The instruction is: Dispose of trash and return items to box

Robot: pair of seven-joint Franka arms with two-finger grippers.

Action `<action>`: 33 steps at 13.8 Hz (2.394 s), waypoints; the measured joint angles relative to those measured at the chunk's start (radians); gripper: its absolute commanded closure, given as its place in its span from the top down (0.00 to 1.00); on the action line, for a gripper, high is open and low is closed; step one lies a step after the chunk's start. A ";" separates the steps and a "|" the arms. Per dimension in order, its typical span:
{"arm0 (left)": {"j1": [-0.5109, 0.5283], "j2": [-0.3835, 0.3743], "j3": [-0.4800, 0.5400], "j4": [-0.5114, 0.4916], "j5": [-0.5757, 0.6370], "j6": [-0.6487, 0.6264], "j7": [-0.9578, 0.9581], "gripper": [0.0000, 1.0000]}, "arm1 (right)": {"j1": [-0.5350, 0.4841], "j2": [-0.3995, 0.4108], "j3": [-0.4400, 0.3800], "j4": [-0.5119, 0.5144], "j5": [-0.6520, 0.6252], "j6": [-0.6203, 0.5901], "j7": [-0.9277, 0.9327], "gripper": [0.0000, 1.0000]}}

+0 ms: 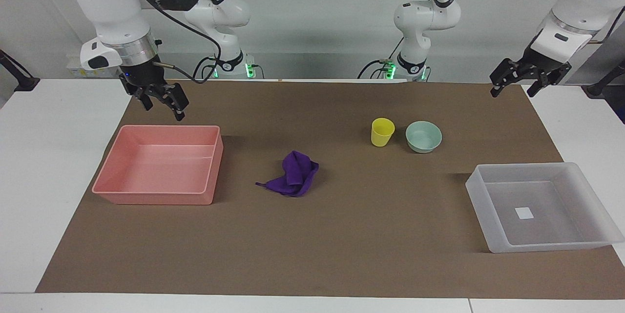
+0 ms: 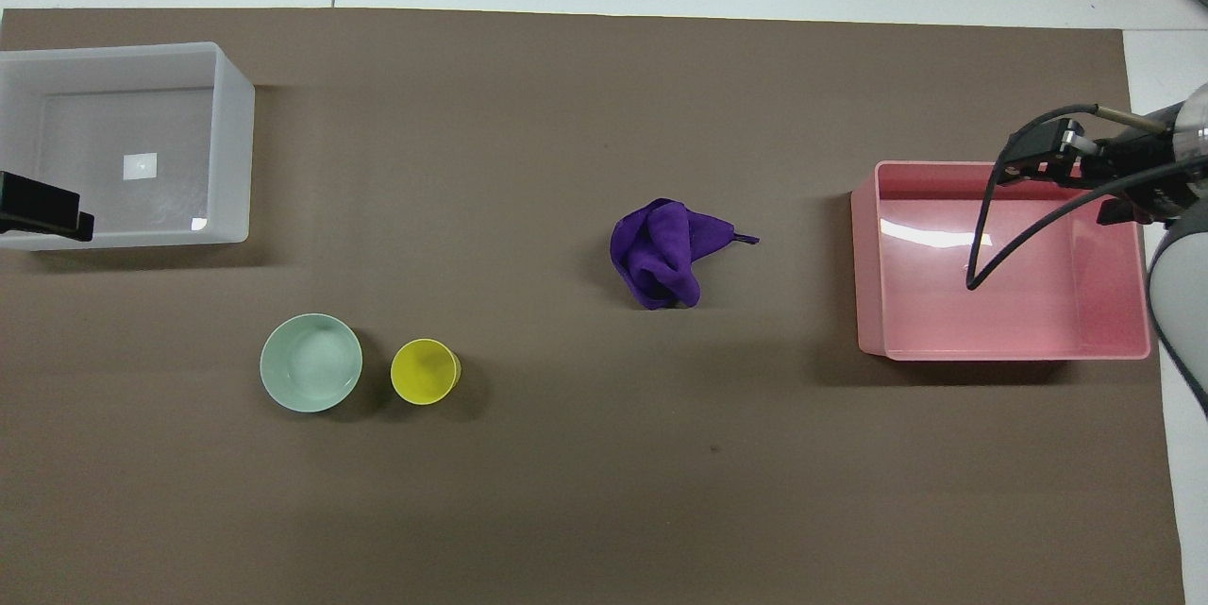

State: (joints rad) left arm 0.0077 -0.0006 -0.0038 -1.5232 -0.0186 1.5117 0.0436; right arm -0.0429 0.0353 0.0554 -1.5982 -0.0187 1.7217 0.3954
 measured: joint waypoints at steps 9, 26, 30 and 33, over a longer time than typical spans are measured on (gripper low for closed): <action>0.000 0.001 0.000 0.000 0.000 -0.014 0.000 1.00 | 0.000 0.000 0.000 0.000 0.000 0.000 0.000 1.00; -0.075 -0.010 -0.019 0.000 0.000 -0.118 -0.003 1.00 | 0.000 0.000 0.000 0.000 0.000 0.000 0.000 1.00; -0.092 -0.009 -0.020 -0.002 0.001 -0.124 -0.013 1.00 | 0.000 0.000 0.000 0.000 0.000 0.000 0.000 1.00; -0.089 0.003 -0.008 -0.008 0.002 -0.136 -0.013 1.00 | 0.000 0.000 0.000 0.000 0.000 0.000 0.000 1.00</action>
State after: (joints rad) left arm -0.0808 0.0020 -0.0116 -1.5310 -0.0170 1.3754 0.0303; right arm -0.0429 0.0353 0.0554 -1.5982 -0.0187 1.7217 0.3954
